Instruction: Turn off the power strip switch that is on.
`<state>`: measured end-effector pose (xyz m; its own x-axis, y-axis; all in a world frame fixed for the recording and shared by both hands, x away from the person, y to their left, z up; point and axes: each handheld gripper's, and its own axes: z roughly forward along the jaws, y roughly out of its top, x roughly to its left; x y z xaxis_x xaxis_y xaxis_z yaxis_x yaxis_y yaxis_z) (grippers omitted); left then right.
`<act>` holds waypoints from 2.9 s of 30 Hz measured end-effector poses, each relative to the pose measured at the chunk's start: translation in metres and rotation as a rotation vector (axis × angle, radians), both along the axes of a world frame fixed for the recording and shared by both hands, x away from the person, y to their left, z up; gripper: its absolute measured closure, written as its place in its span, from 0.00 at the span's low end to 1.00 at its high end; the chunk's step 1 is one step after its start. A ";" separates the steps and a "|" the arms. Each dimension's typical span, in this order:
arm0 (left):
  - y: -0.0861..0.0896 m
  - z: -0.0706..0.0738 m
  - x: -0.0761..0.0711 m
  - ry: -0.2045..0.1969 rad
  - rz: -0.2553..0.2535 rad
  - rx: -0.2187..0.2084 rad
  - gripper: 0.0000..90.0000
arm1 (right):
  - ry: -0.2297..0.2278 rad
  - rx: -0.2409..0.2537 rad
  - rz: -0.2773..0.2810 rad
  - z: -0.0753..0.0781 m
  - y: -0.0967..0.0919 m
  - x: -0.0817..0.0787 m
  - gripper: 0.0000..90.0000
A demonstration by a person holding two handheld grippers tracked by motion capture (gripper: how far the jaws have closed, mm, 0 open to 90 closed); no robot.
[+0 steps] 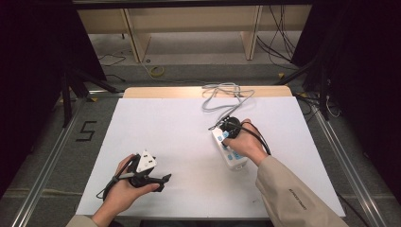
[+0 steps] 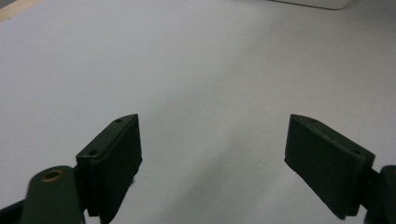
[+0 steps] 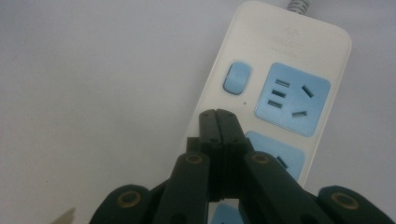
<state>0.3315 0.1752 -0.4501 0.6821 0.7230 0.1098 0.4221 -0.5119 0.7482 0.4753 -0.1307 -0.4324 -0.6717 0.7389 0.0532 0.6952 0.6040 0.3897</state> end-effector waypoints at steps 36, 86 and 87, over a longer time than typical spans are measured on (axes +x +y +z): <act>-0.001 0.000 0.000 -0.003 -0.005 0.003 0.20 | 0.069 -0.083 -0.007 0.003 0.011 0.008 1.00; -0.003 -0.001 0.000 -0.001 -0.010 0.008 0.20 | 0.087 -0.152 0.003 0.003 0.021 0.011 1.00; -0.003 -0.001 0.000 -0.001 -0.009 0.006 0.20 | 0.085 -0.151 0.002 0.003 0.020 0.011 1.00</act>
<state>0.3318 0.1718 -0.4508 0.6883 0.7163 0.1145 0.4172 -0.5200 0.7454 0.4862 -0.1103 -0.4292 -0.6712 0.7413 -0.0017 0.7205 0.6529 0.2338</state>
